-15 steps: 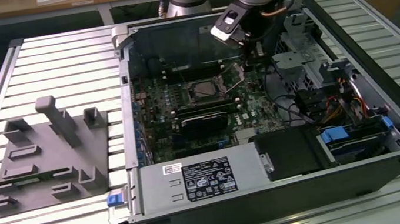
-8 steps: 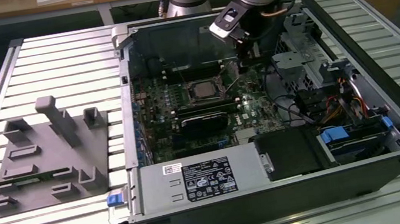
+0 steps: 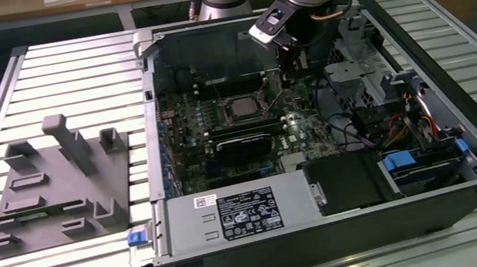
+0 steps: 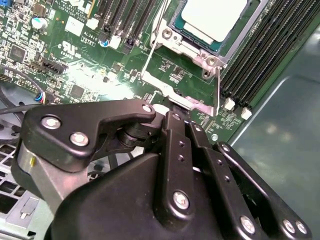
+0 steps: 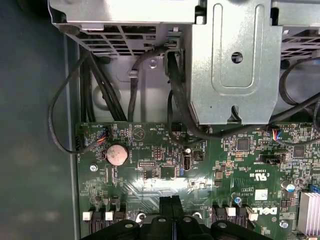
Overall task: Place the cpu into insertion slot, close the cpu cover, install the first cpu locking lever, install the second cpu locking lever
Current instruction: 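Close the cpu cover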
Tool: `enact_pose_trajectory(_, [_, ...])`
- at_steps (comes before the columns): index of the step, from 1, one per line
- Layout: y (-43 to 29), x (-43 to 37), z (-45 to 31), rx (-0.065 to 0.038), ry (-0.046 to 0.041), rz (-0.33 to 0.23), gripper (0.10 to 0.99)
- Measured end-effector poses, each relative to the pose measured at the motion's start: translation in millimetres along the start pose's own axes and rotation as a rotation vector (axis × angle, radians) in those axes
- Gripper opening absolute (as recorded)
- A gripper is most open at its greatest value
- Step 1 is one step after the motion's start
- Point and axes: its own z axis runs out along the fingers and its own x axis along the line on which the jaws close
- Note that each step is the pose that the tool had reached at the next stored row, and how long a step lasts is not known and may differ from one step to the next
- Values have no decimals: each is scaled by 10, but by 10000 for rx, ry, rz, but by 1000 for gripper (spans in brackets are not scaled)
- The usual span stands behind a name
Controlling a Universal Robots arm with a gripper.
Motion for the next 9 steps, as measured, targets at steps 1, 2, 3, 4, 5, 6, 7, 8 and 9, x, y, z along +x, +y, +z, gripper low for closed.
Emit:
enact_pose_trajectory(1, [-3, 0, 1, -3, 2, -1, 106])
enact_pose_trajectory(2, [-8, 0, 2, -10, 5, -2, 106])
enact_pose_trajectory(3, [-15, 0, 2, -19, 9, -2, 106])
enact_pose_trajectory(4, [-23, 0, 3, -28, 12, -3, 106])
enact_pose_trajectory(5, [-36, 0, 6, -42, 14, -3, 106])
enact_pose_trajectory(6, [-53, -1, 7, -55, 19, -2, 106])
enact_pose_trajectory(7, [-73, -1, 10, -69, 26, -2, 106])
enact_pose_trajectory(8, [-95, -1, 12, -87, 39, -4, 106])
enact_pose_trajectory(9, [-114, -2, 14, -110, 60, -8, 106])
